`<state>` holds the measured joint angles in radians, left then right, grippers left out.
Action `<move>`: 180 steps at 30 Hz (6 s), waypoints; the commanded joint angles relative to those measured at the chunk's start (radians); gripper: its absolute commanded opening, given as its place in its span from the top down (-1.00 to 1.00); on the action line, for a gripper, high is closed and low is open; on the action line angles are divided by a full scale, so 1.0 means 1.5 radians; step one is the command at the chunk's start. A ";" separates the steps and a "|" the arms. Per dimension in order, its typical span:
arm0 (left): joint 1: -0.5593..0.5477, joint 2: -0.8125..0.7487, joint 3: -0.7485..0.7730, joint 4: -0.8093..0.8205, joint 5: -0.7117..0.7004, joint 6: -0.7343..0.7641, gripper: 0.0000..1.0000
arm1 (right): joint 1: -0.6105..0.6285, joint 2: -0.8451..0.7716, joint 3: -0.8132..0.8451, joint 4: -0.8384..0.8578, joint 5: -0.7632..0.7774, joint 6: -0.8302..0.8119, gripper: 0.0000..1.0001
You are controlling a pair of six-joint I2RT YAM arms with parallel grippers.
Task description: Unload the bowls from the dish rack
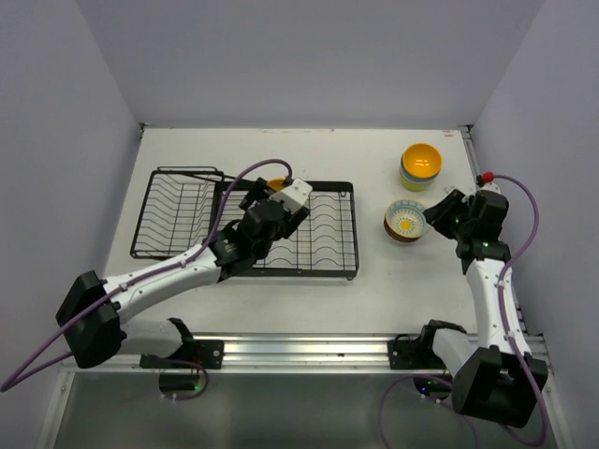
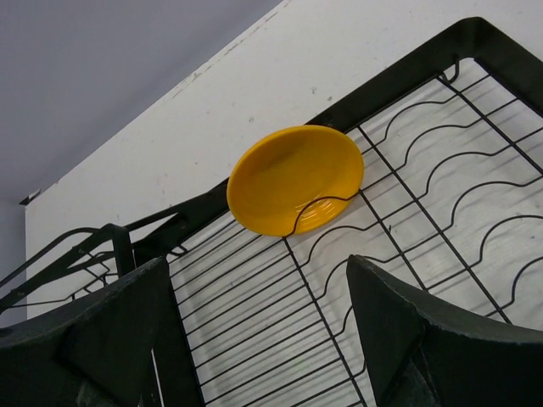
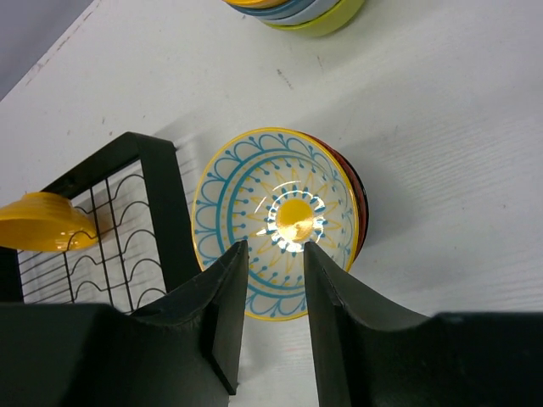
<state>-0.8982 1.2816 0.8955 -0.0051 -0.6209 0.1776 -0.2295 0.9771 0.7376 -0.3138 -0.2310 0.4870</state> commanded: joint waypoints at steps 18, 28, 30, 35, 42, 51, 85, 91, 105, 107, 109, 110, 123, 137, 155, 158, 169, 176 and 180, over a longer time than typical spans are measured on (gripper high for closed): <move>0.132 0.249 0.168 0.016 0.166 0.257 -0.58 | 0.030 -0.017 -0.022 0.064 -0.063 0.006 1.00; 0.187 0.307 0.182 0.058 0.184 0.315 -0.42 | 0.035 -0.012 -0.024 0.067 -0.066 0.003 1.00; 0.192 0.322 0.189 0.053 0.187 0.311 -0.21 | 0.035 -0.011 -0.024 0.066 -0.063 0.004 1.00; 0.195 0.331 0.169 0.072 0.196 0.310 0.34 | 0.035 -0.010 -0.025 0.068 -0.062 0.003 1.00; 0.195 0.332 0.161 0.076 0.190 0.303 0.72 | 0.035 -0.014 -0.028 0.070 -0.060 0.003 1.00; 0.194 0.305 0.141 0.069 0.201 0.284 1.00 | 0.036 -0.026 -0.033 0.069 -0.054 0.002 1.00; 0.142 0.197 0.050 0.223 -0.039 0.161 1.00 | 0.040 -0.042 -0.041 0.069 -0.031 -0.001 1.00; 0.139 0.166 0.061 0.227 -0.047 0.146 1.00 | 0.040 -0.041 -0.040 0.069 -0.029 -0.001 1.00; 0.124 0.054 0.129 -0.106 0.196 -0.160 1.00 | 0.043 -0.045 -0.054 0.143 -0.159 -0.007 0.76; 0.125 0.041 0.112 -0.111 0.233 -0.182 1.00 | 0.050 -0.047 -0.057 0.164 -0.215 -0.007 0.63; 0.127 0.021 0.086 -0.099 0.281 -0.202 1.00 | 0.081 -0.035 -0.042 0.150 -0.228 -0.028 0.46; 0.127 0.014 0.076 -0.092 0.300 -0.204 1.00 | 0.101 -0.031 -0.033 0.140 -0.223 -0.039 0.41; 0.127 -0.014 0.062 -0.105 0.403 -0.237 1.00 | 0.418 0.037 0.051 0.110 -0.071 -0.093 -0.11; 0.126 -0.029 0.060 -0.101 0.508 -0.245 1.00 | 0.533 0.107 0.072 0.138 0.069 -0.095 0.14; 0.120 -0.060 0.048 -0.106 0.420 -0.206 -0.51 | 0.509 0.095 0.095 0.021 0.301 -0.027 1.00; 0.113 -0.083 0.038 -0.097 0.368 -0.202 -0.54 | 0.439 0.072 0.079 0.008 0.278 -0.004 1.00; 0.096 -0.095 0.033 -0.095 0.317 -0.197 -0.54 | 0.124 -0.001 0.038 -0.044 0.118 0.005 1.00; 0.087 -0.080 0.038 -0.105 0.306 -0.194 -0.54 | 0.062 0.044 0.037 -0.063 0.050 -0.006 1.00; 0.085 -0.079 0.038 -0.106 0.303 -0.192 -0.54 | 0.053 0.056 0.038 -0.069 0.038 -0.013 1.00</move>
<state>-0.7628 1.1618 0.9508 -0.1825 -0.1436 -0.1329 -0.1402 1.0615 0.7902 -0.4183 -0.1112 0.4778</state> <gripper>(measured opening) 0.770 0.059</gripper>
